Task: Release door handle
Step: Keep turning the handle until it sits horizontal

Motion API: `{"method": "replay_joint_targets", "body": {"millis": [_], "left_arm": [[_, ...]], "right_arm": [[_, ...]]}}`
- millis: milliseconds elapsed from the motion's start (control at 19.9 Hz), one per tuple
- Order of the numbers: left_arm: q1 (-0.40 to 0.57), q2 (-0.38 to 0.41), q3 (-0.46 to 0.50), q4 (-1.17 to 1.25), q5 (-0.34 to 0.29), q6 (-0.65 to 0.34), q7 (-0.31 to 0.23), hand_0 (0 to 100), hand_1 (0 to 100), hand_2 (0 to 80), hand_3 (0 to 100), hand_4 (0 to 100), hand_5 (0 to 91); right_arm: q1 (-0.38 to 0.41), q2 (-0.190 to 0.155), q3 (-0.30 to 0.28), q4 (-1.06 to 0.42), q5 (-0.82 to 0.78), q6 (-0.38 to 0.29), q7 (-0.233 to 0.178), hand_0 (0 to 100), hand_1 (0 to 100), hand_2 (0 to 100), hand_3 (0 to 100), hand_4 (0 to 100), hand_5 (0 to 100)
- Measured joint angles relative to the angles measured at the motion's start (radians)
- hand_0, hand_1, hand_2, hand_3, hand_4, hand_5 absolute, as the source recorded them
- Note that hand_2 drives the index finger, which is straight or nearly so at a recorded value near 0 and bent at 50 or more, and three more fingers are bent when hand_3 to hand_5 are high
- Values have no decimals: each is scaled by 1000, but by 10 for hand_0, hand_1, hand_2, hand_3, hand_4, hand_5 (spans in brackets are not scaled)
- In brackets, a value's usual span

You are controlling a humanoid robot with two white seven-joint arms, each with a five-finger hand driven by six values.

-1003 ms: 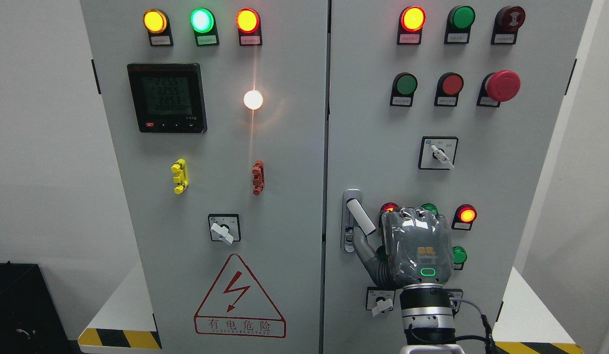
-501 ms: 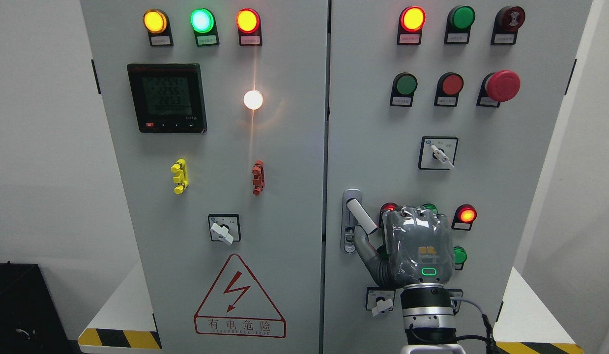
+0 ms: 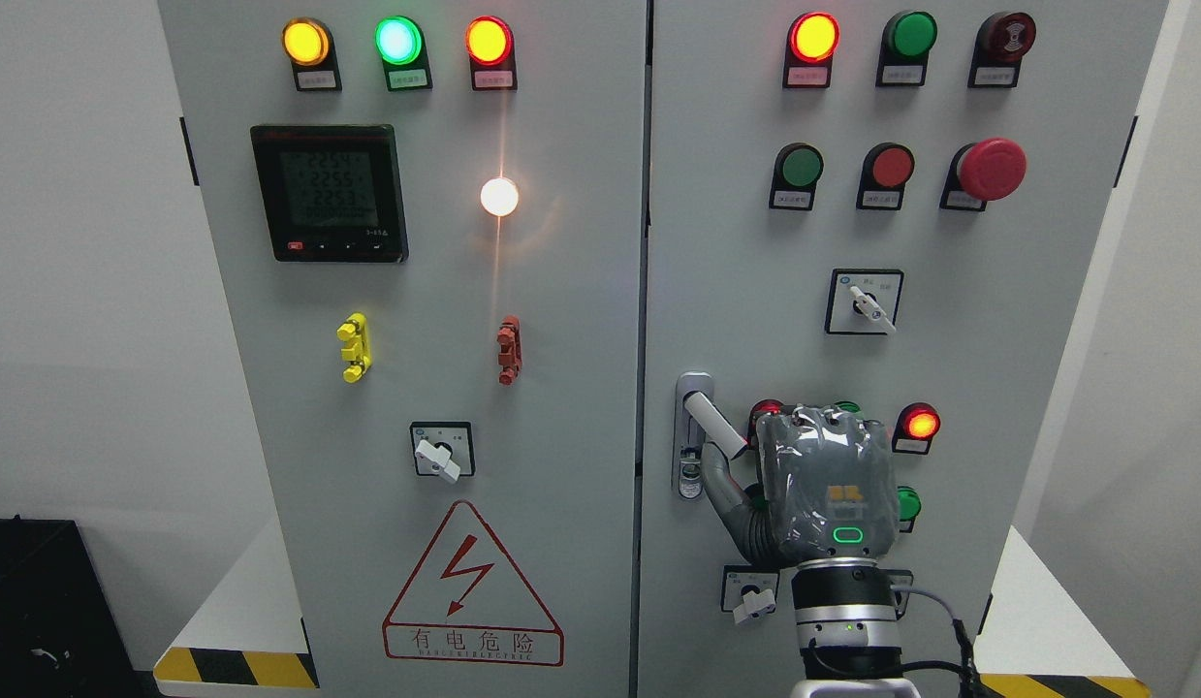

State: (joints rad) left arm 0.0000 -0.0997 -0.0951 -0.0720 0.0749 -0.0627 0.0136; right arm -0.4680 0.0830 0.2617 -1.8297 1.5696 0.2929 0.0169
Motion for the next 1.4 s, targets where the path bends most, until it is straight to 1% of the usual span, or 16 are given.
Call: {"method": "replay_joint_targets", "body": {"millis": [1203,1404], "left_arm": [[0,0,0,0,0,0,0,120,556,0,0,0,0],[0,0,0,0,0,0,0,120,556,0,0,0,0]], "right_arm": [[-1,-2,-6,-8,6,0,-6,476,394,933,1000,1000,1000],[-2,-3,-8,-10,9,2,-2,475,395,934,1000,1000,1000]]}}
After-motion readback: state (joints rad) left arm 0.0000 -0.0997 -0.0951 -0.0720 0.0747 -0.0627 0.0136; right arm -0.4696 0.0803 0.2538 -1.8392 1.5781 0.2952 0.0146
